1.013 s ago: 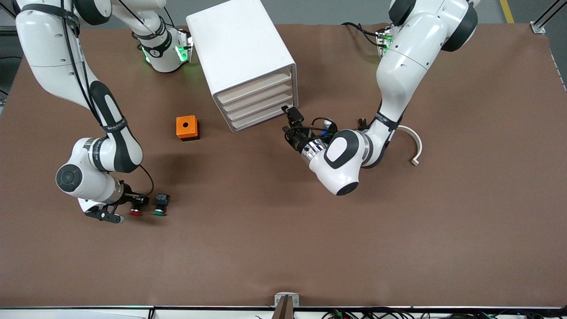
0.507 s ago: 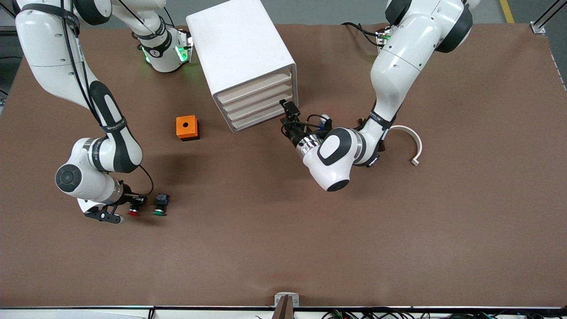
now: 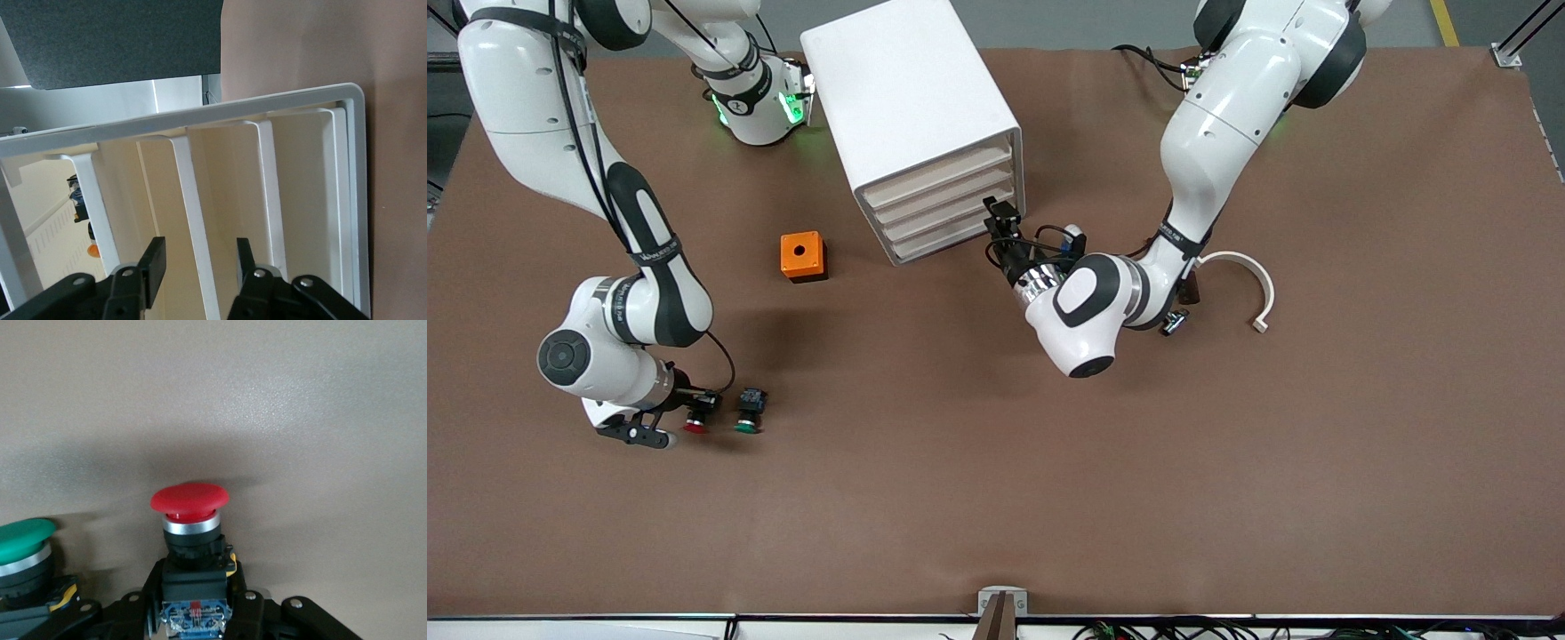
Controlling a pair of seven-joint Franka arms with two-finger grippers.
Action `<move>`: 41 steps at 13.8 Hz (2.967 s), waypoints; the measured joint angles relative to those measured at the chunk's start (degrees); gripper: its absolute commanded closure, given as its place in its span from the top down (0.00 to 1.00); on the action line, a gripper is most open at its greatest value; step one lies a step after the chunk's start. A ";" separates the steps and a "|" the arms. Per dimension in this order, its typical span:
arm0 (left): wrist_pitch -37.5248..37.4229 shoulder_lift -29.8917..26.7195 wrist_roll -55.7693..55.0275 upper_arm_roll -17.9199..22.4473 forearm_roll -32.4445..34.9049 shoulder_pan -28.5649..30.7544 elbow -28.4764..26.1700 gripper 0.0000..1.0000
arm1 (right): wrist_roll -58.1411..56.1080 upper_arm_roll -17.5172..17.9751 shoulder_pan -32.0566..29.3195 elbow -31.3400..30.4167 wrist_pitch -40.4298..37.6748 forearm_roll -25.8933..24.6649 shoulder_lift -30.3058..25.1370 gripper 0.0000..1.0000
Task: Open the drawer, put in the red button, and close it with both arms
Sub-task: 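Close the right gripper on the red button while the left gripper pulls the drawer, then lift the red button with the right gripper and carry it toward the drawer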
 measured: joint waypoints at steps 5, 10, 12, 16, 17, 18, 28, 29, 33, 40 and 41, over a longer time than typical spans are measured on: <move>-0.71 1.22 -0.06 -0.07 -0.01 -1.59 -0.13 0.48 | 0.00 0.00 -0.01 0.00 0.01 0.00 0.00 0.00; -2.39 2.31 -0.61 -0.39 -1.57 -3.09 -0.35 0.48 | 0.61 0.22 0.11 1.20 -1.11 0.08 -0.10 0.00; -2.43 2.39 -0.68 -0.88 -1.68 -3.31 -0.39 0.43 | 4.46 0.55 0.65 4.89 -8.55 0.09 -1.08 0.00; -2.45 2.88 -0.75 -1.10 -1.69 -4.32 -0.62 0.22 | 18.89 1.47 5.15 9.43 -22.81 0.20 -8.88 0.00; -2.45 2.95 -0.75 -1.10 -1.69 -4.52 -0.64 0.19 | 23.85 1.63 7.28 9.42 -25.05 0.23 -11.20 0.00; -2.49 2.96 -0.75 -1.11 -1.77 -4.61 -0.65 0.17 | 29.16 1.75 9.82 9.37 -26.86 0.33 -13.45 0.00; -3.17 3.02 -3.62 -1.01 -2.81 -3.59 -0.74 0.09 | 62.46 1.97 27.48 6.88 -29.25 6.07 -21.56 0.00; -3.31 3.02 -3.62 -0.98 -2.81 -3.06 -0.74 0.09 | 64.52 1.98 28.77 6.87 -29.20 6.08 -21.56 0.00; -3.43 3.02 -3.65 -0.83 -2.97 -0.07 -0.70 0.12 | 70.36 1.94 32.26 6.73 -28.96 6.16 -21.57 0.00; -2.81 3.02 -3.64 -0.61 -4.91 6.50 -0.51 0.15 | 81.65 1.95 40.50 2.31 -22.23 6.37 -22.14 0.00; -2.74 3.02 -3.64 -0.61 -4.97 7.12 -0.45 0.15 | 83.63 1.94 41.92 2.27 -22.16 6.40 -22.25 0.00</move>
